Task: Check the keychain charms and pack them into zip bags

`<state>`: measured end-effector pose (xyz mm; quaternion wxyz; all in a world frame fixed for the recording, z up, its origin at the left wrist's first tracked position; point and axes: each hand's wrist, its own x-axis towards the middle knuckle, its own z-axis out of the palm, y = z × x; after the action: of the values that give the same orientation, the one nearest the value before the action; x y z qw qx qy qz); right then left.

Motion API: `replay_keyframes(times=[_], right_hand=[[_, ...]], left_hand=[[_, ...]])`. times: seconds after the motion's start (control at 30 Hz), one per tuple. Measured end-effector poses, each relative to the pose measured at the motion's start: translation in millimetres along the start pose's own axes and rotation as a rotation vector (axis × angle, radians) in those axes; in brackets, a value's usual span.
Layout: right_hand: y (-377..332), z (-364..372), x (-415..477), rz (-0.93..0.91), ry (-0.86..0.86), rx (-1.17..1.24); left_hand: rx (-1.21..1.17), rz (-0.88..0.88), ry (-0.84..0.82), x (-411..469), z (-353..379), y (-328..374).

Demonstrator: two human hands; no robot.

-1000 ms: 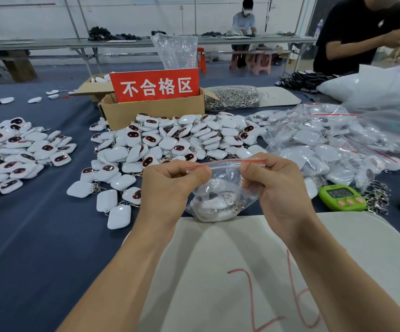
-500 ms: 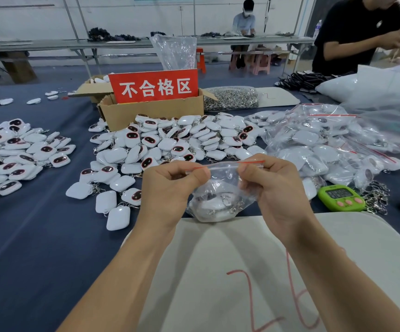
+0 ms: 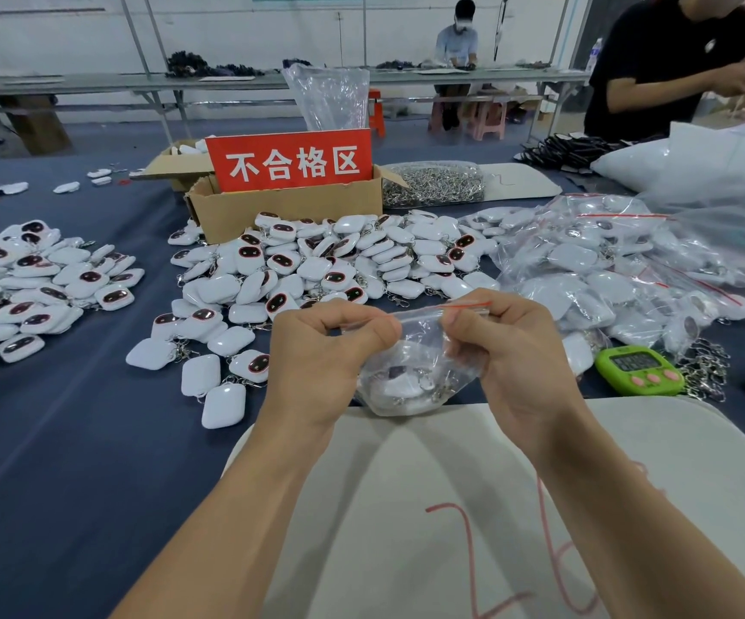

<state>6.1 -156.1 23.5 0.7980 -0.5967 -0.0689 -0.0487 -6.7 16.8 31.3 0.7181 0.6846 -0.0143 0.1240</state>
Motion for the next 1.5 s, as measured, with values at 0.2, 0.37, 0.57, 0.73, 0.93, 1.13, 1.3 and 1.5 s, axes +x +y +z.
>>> replay_keyframes(times=[0.2,0.37,0.57,0.73,0.93,1.13,1.3,1.5], right_hand=[[-1,0,0,-0.002,0.008,0.015],[0,2,-1,-0.024,0.002,-0.028],[-2,-1,-2,0.019,-0.072,-0.005],[-2,-2,0,0.054,-0.053,0.066],[0,0,1,0.030,0.017,0.055],[-2,-2,-1,0.049,-0.104,0.002],[0,10,-4,-0.071,-0.086,-0.177],[1,11,-4,-0.044,-0.106,-0.195]], left_hand=[[0.003,-0.002,-0.018,-1,0,1],[-0.024,-0.013,-0.048,-5,3,1],[-0.031,-0.038,0.000,-3,4,-3],[-0.039,-0.061,0.011,0,3,-3],[-0.024,-0.069,0.029,-1,4,-5],[0.002,-0.043,0.017,-1,3,-7],[0.135,0.064,-0.029,-4,6,-7],[0.166,0.090,0.005,-2,6,-8]])
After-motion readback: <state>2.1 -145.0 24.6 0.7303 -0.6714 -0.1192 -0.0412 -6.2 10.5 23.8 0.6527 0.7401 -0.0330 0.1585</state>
